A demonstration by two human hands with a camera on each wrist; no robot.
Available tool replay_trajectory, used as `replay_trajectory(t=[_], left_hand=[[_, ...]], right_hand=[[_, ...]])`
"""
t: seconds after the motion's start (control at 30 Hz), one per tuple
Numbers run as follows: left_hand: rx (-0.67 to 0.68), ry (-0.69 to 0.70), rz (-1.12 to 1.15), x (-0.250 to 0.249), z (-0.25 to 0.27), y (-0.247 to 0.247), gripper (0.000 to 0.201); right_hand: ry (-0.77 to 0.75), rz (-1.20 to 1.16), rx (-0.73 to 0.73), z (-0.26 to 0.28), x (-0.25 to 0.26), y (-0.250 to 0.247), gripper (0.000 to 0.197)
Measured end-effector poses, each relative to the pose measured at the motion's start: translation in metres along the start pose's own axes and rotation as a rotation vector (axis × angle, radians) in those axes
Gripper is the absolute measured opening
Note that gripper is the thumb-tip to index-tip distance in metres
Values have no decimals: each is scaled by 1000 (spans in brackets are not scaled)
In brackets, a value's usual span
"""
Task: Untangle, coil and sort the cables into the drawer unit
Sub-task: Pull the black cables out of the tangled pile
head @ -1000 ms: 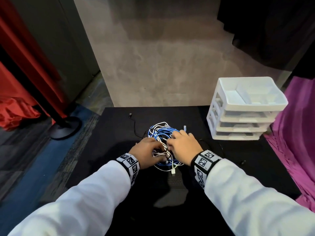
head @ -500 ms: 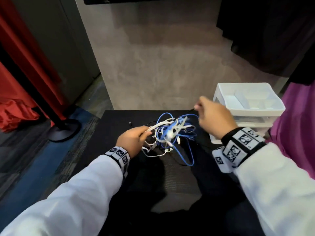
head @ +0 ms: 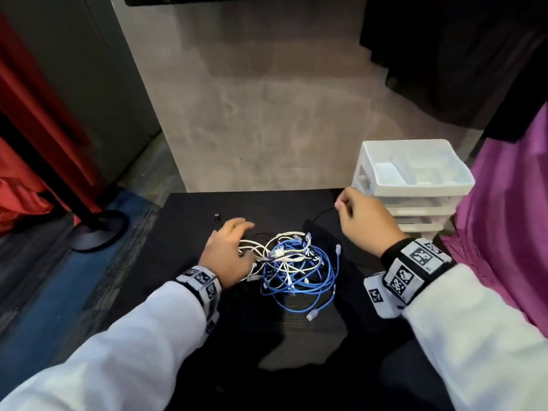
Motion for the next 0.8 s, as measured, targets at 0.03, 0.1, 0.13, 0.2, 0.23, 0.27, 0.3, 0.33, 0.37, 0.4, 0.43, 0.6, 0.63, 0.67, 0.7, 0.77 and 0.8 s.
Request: replay_trajectory(t=[0.03,0.1,0.13,0.2,0.23,0.27,0.3,0.33,0.37,0.4,0.43,0.6,0.63,0.67,0.7,0.77,0.8], left_hand=[[-58,77,17,-27,5,-3,64],[-73,241,-20,-83,19,5,72],[-24,298,-98,-103,27,19,78],[99,325,-291,-114,37,57,89],[152,307,-369,-107,39,76,89],[200,275,-423,-98,39,89,86],[240,241,-455,-88,37,98,78],[261,213,-478,-80,32,100,68],[260,191,-494,-72,26,99,59],[247,167,-503,-64,19,94,56],[224,141,-499,-56,12,86,55],[225,163,-431,-27,-12,59,56],[264,190,-412,-28,-11,60,58],[310,215,-393,-30,-8,61,62],[362,230,-358,-34,-4,62,67],[369,233,-171,-46,0,58,58],[285,234,-38,-56,0,50,44]], right_hand=[[-9,-9,15,0,2,5,9],[-33,-27,60,2,9,14,7],[-47,-19,86,3,13,18,7],[-66,35,113,3,20,23,8],[-68,49,99,2,24,20,9],[-65,45,78,2,28,15,11],[-65,23,52,2,31,9,13],[-65,-5,24,2,34,1,13],[-65,-34,-9,1,36,-8,14],[-67,-62,-49,2,37,-19,14],[-70,-95,-92,2,36,-30,14],[-37,-252,-254,0,27,-65,16],[-31,-252,-251,0,24,-62,15],[-22,-240,-236,-1,21,-57,15],[-14,-221,-214,-1,15,-51,14],[-11,-199,-165,-1,6,-39,12],[-17,-206,-142,-2,3,-35,11]])
Point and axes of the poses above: each hand's wrist, its own z-axis away from the middle knuckle, its own y-axis out of the palm, x = y × z, the point moved 7 cm from there along -z, towards the middle knuckle
